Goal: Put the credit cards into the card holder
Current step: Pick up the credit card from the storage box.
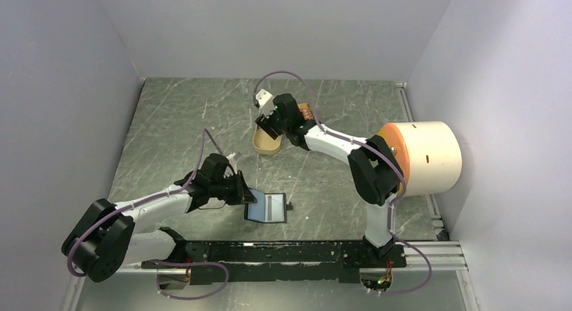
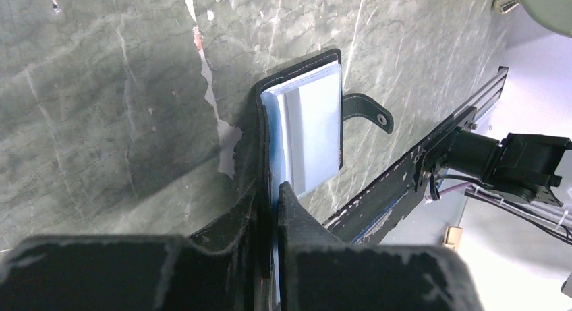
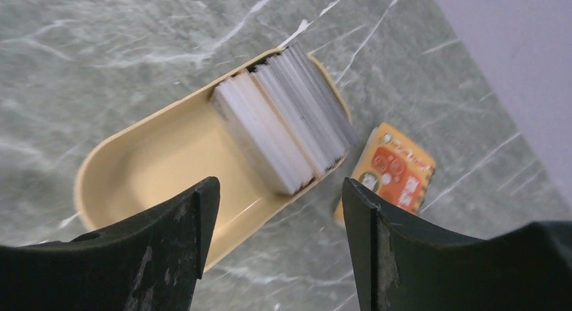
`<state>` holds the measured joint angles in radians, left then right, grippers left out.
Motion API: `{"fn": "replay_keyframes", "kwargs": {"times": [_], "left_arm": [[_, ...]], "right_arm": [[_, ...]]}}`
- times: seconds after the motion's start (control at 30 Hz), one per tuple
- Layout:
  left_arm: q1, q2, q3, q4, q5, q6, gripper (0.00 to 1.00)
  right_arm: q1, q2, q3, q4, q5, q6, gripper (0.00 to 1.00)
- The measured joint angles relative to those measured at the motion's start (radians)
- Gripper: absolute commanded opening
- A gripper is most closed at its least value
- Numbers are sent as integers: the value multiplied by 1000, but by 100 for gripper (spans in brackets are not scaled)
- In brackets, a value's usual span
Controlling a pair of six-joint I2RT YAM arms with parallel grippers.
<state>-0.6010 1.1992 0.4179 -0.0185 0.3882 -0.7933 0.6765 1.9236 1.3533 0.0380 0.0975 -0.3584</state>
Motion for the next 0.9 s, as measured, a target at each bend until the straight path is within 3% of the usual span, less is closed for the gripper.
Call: {"fn": "replay_keyframes", "kwargs": {"times": [0.4,0.9], "left_arm": [[0,-10,0,3,2,0,11],[0,-23,0,3,3,-4,10]], "right_arm": [[-10,146,90,-3,-53,-346,74],[-10,246,106,77,13,-483,72]]}}
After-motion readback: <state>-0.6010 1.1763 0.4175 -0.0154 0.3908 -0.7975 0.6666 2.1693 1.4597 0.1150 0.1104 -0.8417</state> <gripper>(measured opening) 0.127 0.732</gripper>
